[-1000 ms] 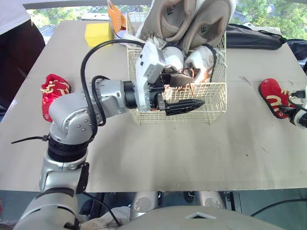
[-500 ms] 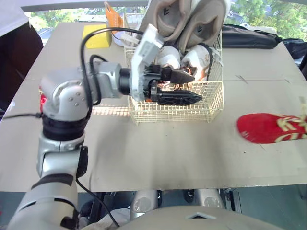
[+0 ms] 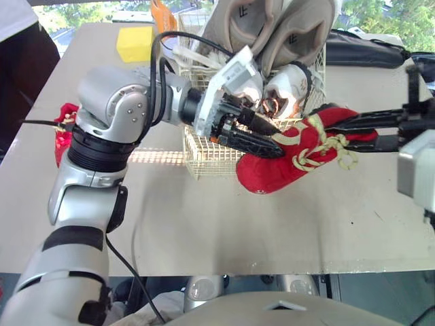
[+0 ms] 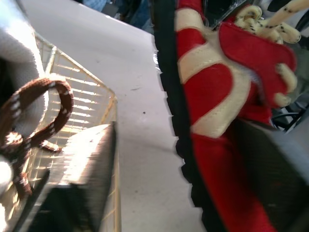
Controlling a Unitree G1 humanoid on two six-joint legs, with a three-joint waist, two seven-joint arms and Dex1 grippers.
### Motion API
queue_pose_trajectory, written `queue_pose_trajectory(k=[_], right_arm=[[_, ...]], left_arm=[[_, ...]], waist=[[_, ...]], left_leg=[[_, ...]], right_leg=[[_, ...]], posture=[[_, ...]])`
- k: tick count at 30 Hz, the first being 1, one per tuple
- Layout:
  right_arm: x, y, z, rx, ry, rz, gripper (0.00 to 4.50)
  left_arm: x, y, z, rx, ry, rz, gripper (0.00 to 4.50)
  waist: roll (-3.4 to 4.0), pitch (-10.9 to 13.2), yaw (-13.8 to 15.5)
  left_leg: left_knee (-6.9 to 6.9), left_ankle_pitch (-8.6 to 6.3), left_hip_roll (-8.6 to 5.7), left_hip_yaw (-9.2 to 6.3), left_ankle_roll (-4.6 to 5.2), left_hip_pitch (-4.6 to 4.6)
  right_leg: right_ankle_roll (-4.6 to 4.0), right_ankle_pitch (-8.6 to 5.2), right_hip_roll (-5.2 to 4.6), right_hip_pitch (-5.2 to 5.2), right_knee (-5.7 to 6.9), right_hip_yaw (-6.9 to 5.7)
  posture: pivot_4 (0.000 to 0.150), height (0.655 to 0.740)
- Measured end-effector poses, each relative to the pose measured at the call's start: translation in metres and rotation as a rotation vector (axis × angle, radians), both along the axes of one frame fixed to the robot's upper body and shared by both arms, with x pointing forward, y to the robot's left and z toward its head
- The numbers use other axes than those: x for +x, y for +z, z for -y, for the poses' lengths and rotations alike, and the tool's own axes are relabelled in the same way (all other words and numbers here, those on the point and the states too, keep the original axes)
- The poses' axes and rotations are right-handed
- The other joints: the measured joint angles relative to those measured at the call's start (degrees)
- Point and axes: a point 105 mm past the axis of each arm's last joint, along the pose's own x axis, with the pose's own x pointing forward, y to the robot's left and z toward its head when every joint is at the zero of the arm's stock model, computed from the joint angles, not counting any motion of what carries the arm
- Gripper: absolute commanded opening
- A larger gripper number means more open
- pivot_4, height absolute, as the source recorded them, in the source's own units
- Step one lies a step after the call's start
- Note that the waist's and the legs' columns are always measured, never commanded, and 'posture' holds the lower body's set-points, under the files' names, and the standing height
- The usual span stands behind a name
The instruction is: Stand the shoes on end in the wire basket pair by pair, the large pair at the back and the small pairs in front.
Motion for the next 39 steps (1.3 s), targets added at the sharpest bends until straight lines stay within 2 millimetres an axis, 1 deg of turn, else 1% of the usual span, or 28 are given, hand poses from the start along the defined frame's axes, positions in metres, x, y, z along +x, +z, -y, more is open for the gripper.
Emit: queue_pose_trajectory(k=[1,2,3,4,5,6,7,8,9,10,11,12,13,14,15,17,19,20,22,24,25,26,27,30,31,36,38,39], right_arm=[[0.003,-0.001,-0.001,0.016,-0.002,-0.022,0.00],[0.007,-0.002,-0.003,0.038,-0.014,-0.055,0.73],[0.009,-0.002,-0.003,0.049,-0.019,-0.069,0.93],[0.010,0.000,-0.005,0.076,-0.020,-0.078,1.31],[0.011,0.002,-0.006,0.094,-0.019,-0.078,1.75],[0.013,0.004,-0.006,0.136,-0.033,-0.081,2.35],[0.015,0.004,-0.006,0.162,-0.046,-0.089,2.73],[0.018,0.003,0.001,0.227,-0.109,-0.134,3.16],[0.020,0.001,0.006,0.257,-0.149,-0.169,3.17],[0.023,-0.005,0.018,0.314,-0.240,-0.245,3.17],[0.024,-0.010,0.024,0.349,-0.296,-0.301,3.17],[0.025,-0.017,0.038,0.441,-0.395,-0.406,3.17],[0.025,-0.022,0.044,0.500,-0.447,-0.473,3.17],[0.021,-0.032,0.051,0.625,-0.513,-0.595,3.17],[0.019,-0.036,0.051,0.671,-0.529,-0.650,3.17],[0.016,-0.038,0.044,0.815,-0.526,-0.759,3.17],[0.013,-0.031,0.025,0.977,-0.464,-0.849,3.17],[0.012,-0.028,0.020,1.019,-0.445,-0.870,3.17],[0.016,-0.021,0.007,1.102,-0.418,-0.903,3.17],[0.025,-0.016,-0.003,1.190,-0.418,-0.952,3.17],[0.028,-0.015,-0.006,1.211,-0.427,-0.963,2.66],[0.031,-0.015,-0.010,1.220,-0.438,-0.973,2.01],[0.032,-0.015,-0.011,1.219,-0.440,-0.976,1.75],[0.031,-0.017,-0.014,1.216,-0.446,-1.001,0.30],[0.031,-0.017,-0.014,1.216,-0.451,-0.999,0.00],[0.031,-0.017,-0.012,1.204,-0.459,-0.979,0.00],[0.029,-0.017,-0.013,1.189,-0.452,-0.973,0.00],[0.027,-0.017,-0.014,1.179,-0.444,-0.962,0.00]], left_arm=[[0.000,0.001,-0.001,0.000,0.003,-0.005,2.43],[-0.001,0.003,-0.003,-0.005,0.009,-0.011,1.78],[0.000,0.004,-0.004,-0.009,0.015,-0.012,1.51],[0.001,0.005,-0.007,-0.006,0.037,-0.014,1.02],[0.001,0.005,-0.009,-0.007,0.051,-0.018,0.71],[0.000,0.003,-0.011,-0.019,0.066,-0.022,0.46],[0.000,0.003,-0.012,-0.028,0.075,-0.022,0.44],[-0.001,0.003,-0.012,-0.047,0.090,-0.018,0.44],[-0.002,0.003,-0.011,-0.063,0.092,-0.012,0.44],[-0.005,0.006,-0.010,-0.101,0.093,0.000,0.44],[-0.005,0.009,-0.010,-0.125,0.099,0.015,0.44],[-0.005,0.014,-0.011,-0.172,0.120,0.055,0.44],[-0.005,0.018,-0.013,-0.201,0.136,0.083,0.44],[-0.004,0.023,-0.015,-0.247,0.168,0.140,0.44],[-0.003,0.025,-0.016,-0.261,0.183,0.162,0.44],[-0.001,0.025,-0.015,-0.286,0.211,0.221,0.44],[-0.001,0.025,-0.010,-0.332,0.217,0.269,0.44],[-0.001,0.024,-0.009,-0.339,0.219,0.285,0.44],[0.000,0.023,-0.009,-0.354,0.237,0.334,0.44],[0.004,0.027,-0.012,-0.382,0.269,0.402,0.44],[0.006,0.028,-0.013,-0.389,0.281,0.419,0.44],[0.009,0.028,-0.015,-0.387,0.302,0.449,0.44],[0.009,0.028,-0.015,-0.386,0.306,0.453,0.44],[0.012,0.026,-0.015,-0.382,0.320,0.477,0.44],[0.012,0.025,-0.016,-0.384,0.318,0.482,0.44],[0.014,0.019,-0.014,-0.423,0.324,0.475,0.44],[0.015,0.016,-0.017,-0.428,0.318,0.426,1.45],[0.015,0.017,-0.019,-0.437,0.318,0.393,1.69]], waist=[[-0.01,0.0,0.0],[-0.01,0.0,0.1],[-0.01,0.0,0.2],[-0.01,0.0,0.2],[-0.01,0.0,0.1],[-0.01,0.0,0.1],[-0.02,0.0,0.1],[-0.02,0.0,0.3],[-0.03,0.0,0.3],[-0.05,0.0,0.5],[-0.09,0.0,0.6],[-0.09,0.0,0.6],[-0.10,0.0,0.6],[-0.11,0.0,0.6],[-0.09,0.0,0.5],[-0.01,0.0,0.1],[0.00,0.0,-0.1],[0.02,0.0,-0.1],[0.01,0.0,-0.2],[0.01,0.0,0.0],[0.01,0.0,0.1],[-0.01,0.0,0.4],[-0.02,0.0,0.4],[-0.05,0.0,0.7],[-0.05,0.0,0.6],[-0.05,0.0,0.4],[-0.05,0.0,0.2],[-0.05,0.0,0.1]], left_leg=[[0.00,0.00,0.00,-0.02,0.00,0.02],[-0.01,0.00,0.01,-0.08,0.00,0.01],[-0.01,0.00,0.01,-0.11,0.00,0.01],[-0.01,0.00,0.01,-0.15,0.00,0.01],[0.00,0.00,0.01,-0.16,0.00,0.03],[0.02,0.00,0.01,-0.16,0.00,0.05],[0.03,0.00,0.02,-0.16,0.00,0.04],[0.07,0.00,0.01,-0.19,0.00,0.01],[0.08,0.00,-0.01,-0.25,0.01,0.01],[0.12,0.00,-0.01,-0.33,0.01,-0.01],[0.19,0.00,-0.01,-0.38,0.01,-0.03],[0.19,0.00,-0.01,-0.46,0.01,-0.04],[0.19,0.00,-0.01,-0.52,0.01,-0.01],[0.18,0.00,0.01,-0.63,0.00,0.04],[0.19,0.00,0.01,-0.63,0.00,0.08],[0.16,0.04,0.01,-0.61,-0.06,0.15],[0.16,0.05,0.04,-0.58,-0.09,0.23],[0.16,0.06,0.03,-0.56,-0.10,0.24],[0.15,0.07,0.04,-0.51,-0.10,0.30],[0.15,0.09,0.03,-0.48,-0.10,0.30],[0.15,0.10,0.03,-0.45,-0.07,0.29],[0.15,0.11,0.00,-0.49,-0.03,0.20],[0.15,0.11,-0.01,-0.51,-0.02,0.18],[0.15,0.08,-0.03,-0.55,0.04,0.04],[0.14,0.07,-0.04,-0.52,0.06,0.03],[0.09,0.06,-0.04,-0.53,0.08,0.04],[0.09,0.06,-0.02,-0.54,0.07,0.08],[0.09,0.06,-0.01,-0.54,0.07,0.08]], right_leg=[[0.00,0.00,0.00,0.00,0.05,-0.02],[-0.01,-0.01,-0.01,0.00,0.13,-0.08],[0.00,-0.01,-0.02,0.00,0.18,-0.11],[-0.01,-0.01,-0.03,0.00,0.22,-0.14],[-0.01,-0.01,-0.03,0.01,0.26,-0.14],[-0.01,-0.01,-0.07,0.02,0.28,-0.13],[-0.01,-0.01,-0.10,0.03,0.29,-0.14],[-0.01,0.00,-0.15,0.04,0.31,-0.15],[-0.01,0.00,-0.19,0.09,0.31,-0.15],[-0.02,0.01,-0.23,0.14,0.30,-0.15],[-0.02,0.01,-0.29,0.17,0.30,-0.16],[-0.02,0.02,-0.32,0.23,0.29,-0.19],[-0.03,0.02,-0.36,0.27,0.29,-0.20],[-0.03,0.02,-0.35,0.34,0.29,-0.26],[-0.04,0.02,-0.34,0.35,0.33,-0.25],[-0.06,0.03,-0.30,0.36,0.34,-0.22],[-0.12,0.06,-0.24,0.40,0.34,-0.21],[-0.16,0.09,-0.20,0.40,0.34,-0.19],[-0.24,0.13,-0.09,0.40,0.35,-0.17],[-0.29,0.16,0.05,0.40,0.36,-0.14],[-0.29,0.17,0.07,0.39,0.36,-0.12],[-0.28,0.17,0.07,0.36,0.32,-0.16],[-0.27,0.17,0.06,0.35,0.32,-0.17],[-0.25,0.17,0.05,0.32,0.25,-0.25],[-0.25,0.17,0.05,0.31,0.23,-0.26],[-0.23,0.17,0.03,0.29,0.23,-0.30],[-0.23,0.17,0.04,0.28,0.29,-0.28],[-0.23,0.16,0.05,0.28,0.29,-0.28]], posture=[[0.150,0.7400],[0.150,0.7400],[0.150,0.7400],[0.150,0.7400],[0.150,0.7400],[0.150,0.7400],[0.150,0.7400],[0.150,0.7400],[0.150,0.7400],[0.150,0.7400],[0.150,0.7400],[0.150,0.7400],[0.150,0.7400],[0.150,0.7400],[0.150,0.7400],[0.150,0.7400],[0.150,0.7400],[0.150,0.7400],[0.150,0.7400],[0.150,0.7400],[0.150,0.7400],[0.150,0.7400],[0.150,0.7400],[0.150,0.7400],[0.150,0.7400],[0.150,0.7400],[0.150,0.7400],[0.150,0.7400]])
